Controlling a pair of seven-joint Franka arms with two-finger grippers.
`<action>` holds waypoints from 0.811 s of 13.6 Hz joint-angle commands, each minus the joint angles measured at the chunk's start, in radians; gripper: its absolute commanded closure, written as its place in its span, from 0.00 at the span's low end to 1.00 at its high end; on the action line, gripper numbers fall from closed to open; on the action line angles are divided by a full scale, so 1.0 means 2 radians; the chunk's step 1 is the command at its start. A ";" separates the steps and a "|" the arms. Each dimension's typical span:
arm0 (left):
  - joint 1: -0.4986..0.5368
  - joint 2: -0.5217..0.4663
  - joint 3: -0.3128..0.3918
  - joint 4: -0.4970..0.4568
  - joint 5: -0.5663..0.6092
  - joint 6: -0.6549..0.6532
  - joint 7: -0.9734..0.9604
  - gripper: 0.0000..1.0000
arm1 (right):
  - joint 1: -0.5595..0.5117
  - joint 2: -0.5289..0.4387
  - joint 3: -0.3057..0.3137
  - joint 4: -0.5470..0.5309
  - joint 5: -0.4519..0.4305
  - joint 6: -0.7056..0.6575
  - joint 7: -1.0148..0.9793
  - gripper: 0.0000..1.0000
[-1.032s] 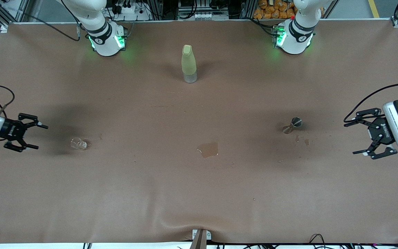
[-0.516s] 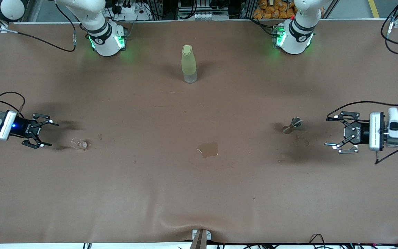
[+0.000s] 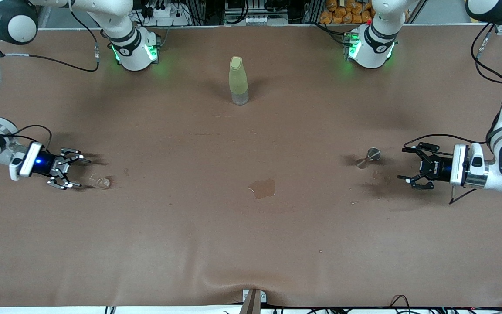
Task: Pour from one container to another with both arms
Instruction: 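Lower the right gripper to the beaker while the left gripper lowers to the jigger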
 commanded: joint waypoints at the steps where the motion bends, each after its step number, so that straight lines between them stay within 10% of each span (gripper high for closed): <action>1: 0.015 0.031 -0.005 -0.010 -0.011 -0.012 0.039 0.00 | -0.007 0.048 0.018 0.046 0.013 -0.013 -0.021 0.00; 9: -0.003 0.086 -0.004 -0.026 -0.051 -0.004 0.099 0.00 | -0.007 0.061 0.031 0.049 0.028 -0.025 -0.034 0.00; 11: -0.006 0.086 -0.005 -0.039 -0.052 0.009 0.100 0.00 | -0.005 0.063 0.031 0.049 0.044 -0.026 -0.048 0.19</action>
